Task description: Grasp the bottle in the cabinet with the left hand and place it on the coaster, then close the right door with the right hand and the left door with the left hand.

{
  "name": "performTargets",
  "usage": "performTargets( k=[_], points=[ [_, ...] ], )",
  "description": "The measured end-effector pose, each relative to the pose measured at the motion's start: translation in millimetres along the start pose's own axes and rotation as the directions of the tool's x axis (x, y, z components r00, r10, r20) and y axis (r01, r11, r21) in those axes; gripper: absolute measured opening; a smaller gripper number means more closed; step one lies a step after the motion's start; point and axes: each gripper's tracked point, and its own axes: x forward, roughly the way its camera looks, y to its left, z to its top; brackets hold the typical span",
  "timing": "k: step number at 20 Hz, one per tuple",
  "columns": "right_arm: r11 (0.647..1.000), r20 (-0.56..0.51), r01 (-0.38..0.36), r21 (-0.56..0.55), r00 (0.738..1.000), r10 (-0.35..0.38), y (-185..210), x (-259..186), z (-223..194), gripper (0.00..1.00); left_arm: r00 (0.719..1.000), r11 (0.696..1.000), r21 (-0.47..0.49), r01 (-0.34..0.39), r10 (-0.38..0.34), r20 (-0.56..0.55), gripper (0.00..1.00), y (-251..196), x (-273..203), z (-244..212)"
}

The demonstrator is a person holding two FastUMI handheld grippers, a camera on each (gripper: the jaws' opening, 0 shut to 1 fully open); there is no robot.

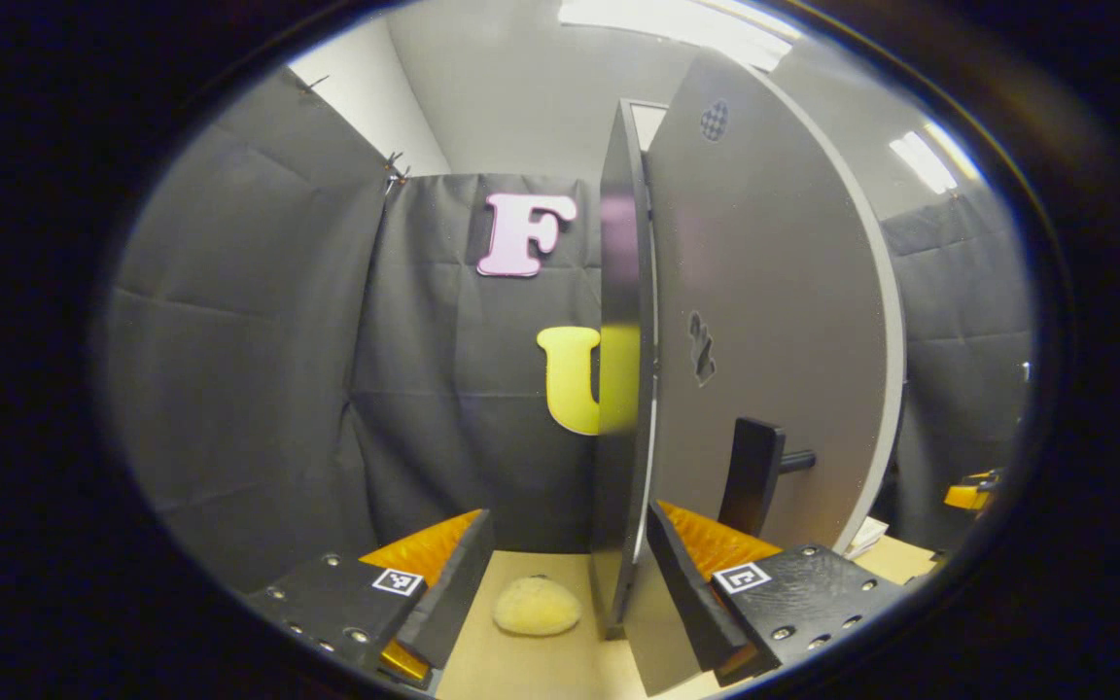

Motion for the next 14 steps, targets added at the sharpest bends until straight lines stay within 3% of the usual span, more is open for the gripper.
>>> performTargets(
  k=[2,3,9,11,12,14],
  points=[
    [1.000,-0.016,-0.006,-0.001,1.000,0.006,-2.0,2.5,-3.0,0.92,1.000,1.000,-0.003,-0.009,0.009,-0.001,0.99,-14.5,1.4,-0.3],
    [1.000,-0.022,-0.010,-0.004,1.000,0.010,-2.9,2.8,-3.3,0.95,1.000,1.000,-0.001,-0.023,0.023,-0.002,0.99,-21.2,-0.1,-1.5],
    [0.999,-0.026,-0.041,-0.023,0.999,0.040,-21.8,15.6,1.5,0.92,0.991,0.989,0.060,-0.136,0.136,-0.004,0.99,-38.7,-9.1,0.6],
    [0.997,-0.032,-0.044,-0.059,0.999,0.042,-33.3,26.1,3.5,0.95,0.986,0.985,0.051,-0.164,0.165,-0.007,0.99,-46.5,-9.1,2.5],
    [0.996,-0.035,-0.044,-0.081,0.999,0.041,-39.0,29.8,9.7,0.92,0.983,0.982,0.055,-0.180,0.181,-0.009,0.98,-50.8,-10.3,1.5],
    [0.993,-0.037,-0.061,-0.100,0.998,0.058,-48.4,35.0,11.5,0.95,0.977,0.975,0.062,-0.214,0.215,-0.012,0.98,-58.7,-13.9,0.6]
  ],
)
